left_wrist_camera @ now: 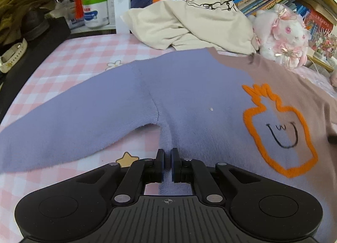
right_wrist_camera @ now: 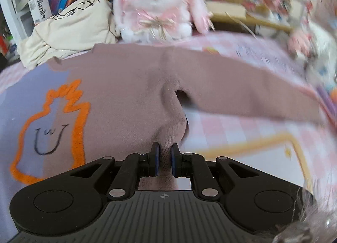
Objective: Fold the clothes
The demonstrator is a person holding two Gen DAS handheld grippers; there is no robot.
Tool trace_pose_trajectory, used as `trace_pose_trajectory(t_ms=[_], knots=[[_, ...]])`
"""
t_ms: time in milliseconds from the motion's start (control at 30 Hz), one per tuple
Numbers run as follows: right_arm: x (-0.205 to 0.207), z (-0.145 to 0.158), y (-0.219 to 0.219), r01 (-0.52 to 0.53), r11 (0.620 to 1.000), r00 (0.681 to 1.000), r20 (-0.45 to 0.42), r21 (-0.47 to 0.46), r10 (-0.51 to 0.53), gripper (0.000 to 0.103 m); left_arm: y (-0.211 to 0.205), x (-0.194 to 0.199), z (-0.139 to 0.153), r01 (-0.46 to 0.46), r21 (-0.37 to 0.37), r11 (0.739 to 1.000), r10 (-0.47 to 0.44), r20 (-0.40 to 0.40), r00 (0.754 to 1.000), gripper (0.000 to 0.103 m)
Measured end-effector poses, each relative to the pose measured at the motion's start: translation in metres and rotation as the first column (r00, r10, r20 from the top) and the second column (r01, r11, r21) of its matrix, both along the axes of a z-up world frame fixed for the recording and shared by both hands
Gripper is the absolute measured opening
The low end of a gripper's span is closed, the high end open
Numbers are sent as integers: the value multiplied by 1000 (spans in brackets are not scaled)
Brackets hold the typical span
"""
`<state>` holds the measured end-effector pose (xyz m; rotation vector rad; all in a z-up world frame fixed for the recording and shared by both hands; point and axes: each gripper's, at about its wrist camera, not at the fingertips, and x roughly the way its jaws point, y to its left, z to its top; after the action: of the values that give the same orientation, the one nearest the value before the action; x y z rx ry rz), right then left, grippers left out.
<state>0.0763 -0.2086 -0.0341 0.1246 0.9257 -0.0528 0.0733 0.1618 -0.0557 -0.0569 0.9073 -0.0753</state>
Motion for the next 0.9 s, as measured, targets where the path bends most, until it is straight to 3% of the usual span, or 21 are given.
trace_pose_trajectory(t_ms=[67,100,133,233,400,467,533,633,767,900], knots=[[-19,2,-1,-2,1000,1000,-9,29,2,22,4,-1,0,6,-10,1000,-6,-6,1000,12],[-30,2,0,-5,999,1000,-13,37,5,34,6,-3,1,10,-16,1000,-10,-9,1000,13],[-40,3,1,-8,999,1000,-17,45,9,38,7,-7,2,15,-24,1000,-15,-11,1000,16],[-71,3,7,-20,999,1000,-19,42,21,39,7,-22,3,37,-30,999,-37,-11,999,26],[-108,2,15,-11,999,1000,-11,36,11,39,6,-44,1,60,-34,998,-61,-10,998,25],[-117,2,16,3,999,1000,-6,45,-3,31,4,-47,1,67,-26,997,-68,-9,998,21],[-120,1,20,-5,998,1000,-5,55,5,15,3,-48,1,76,-15,997,-76,-7,997,12],[-121,1,24,-19,998,1000,-5,62,19,15,7,-48,1,66,-13,998,-66,-2,998,6],[-122,2,22,-4,998,1000,-15,69,5,17,14,-51,1,56,-15,998,-56,-4,998,6],[-126,5,24,20,1000,1000,-22,20,-20,36,15,-55,2,61,-11,998,-61,-13,998,10]])
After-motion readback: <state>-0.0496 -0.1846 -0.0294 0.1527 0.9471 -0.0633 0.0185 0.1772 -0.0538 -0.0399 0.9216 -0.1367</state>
